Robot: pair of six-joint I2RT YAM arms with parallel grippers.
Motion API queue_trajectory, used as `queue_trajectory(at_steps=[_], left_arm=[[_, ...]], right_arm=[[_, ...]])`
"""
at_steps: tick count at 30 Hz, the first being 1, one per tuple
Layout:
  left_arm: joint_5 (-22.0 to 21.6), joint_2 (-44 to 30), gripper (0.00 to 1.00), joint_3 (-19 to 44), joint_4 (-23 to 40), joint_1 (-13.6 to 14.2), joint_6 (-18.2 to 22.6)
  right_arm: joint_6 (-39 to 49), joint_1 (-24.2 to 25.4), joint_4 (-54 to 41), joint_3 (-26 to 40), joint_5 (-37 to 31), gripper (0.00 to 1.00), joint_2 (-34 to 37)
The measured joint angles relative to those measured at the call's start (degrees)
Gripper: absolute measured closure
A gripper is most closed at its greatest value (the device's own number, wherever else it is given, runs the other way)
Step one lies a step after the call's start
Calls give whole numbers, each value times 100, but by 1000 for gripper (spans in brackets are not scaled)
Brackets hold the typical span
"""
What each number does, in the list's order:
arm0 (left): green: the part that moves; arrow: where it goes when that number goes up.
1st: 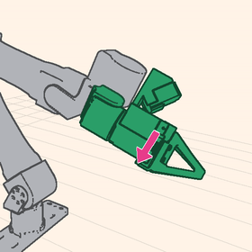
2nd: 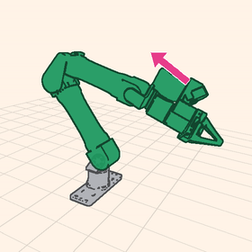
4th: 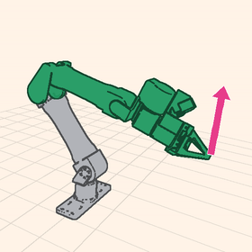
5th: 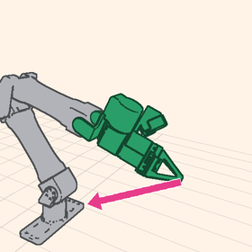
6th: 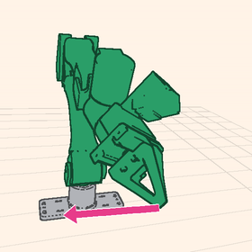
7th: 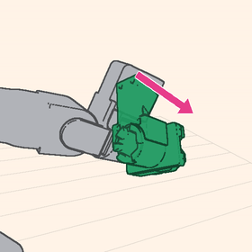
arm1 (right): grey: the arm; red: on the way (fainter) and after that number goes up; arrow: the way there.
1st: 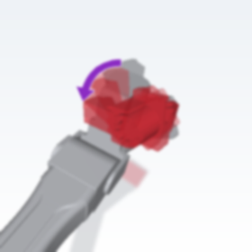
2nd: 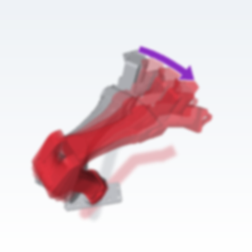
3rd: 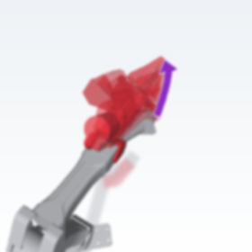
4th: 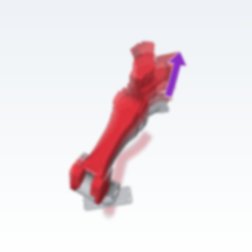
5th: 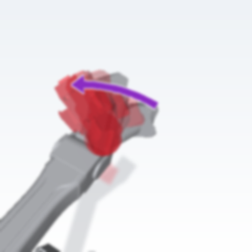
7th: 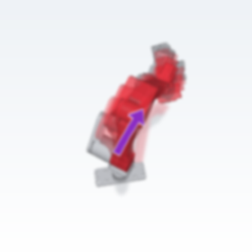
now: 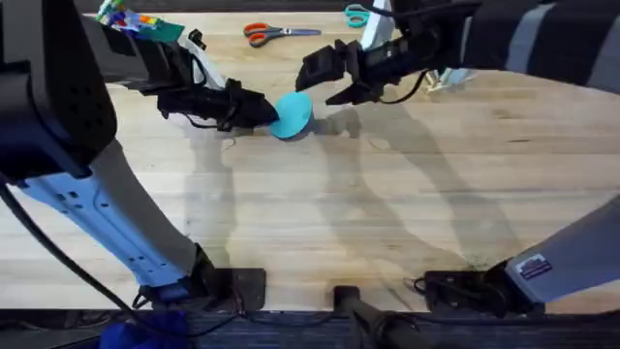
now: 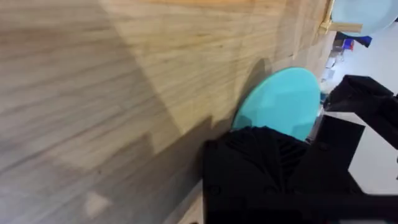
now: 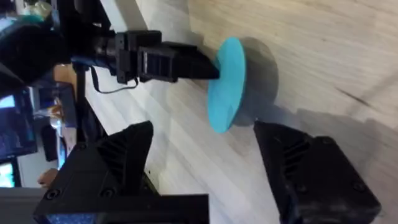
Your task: Pick up the plates from the table one by one and place each into a slot on the dish rack.
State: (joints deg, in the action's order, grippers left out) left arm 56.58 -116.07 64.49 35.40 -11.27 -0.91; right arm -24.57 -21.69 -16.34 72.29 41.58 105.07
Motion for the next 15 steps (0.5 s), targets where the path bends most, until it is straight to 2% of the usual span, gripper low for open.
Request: queue_trajectory(at_steps=[15], left_arm=[[2, 0, 959, -2, -4, 0, -2]], right_arm=[[-722, -329, 744, 0, -37, 37, 700]])
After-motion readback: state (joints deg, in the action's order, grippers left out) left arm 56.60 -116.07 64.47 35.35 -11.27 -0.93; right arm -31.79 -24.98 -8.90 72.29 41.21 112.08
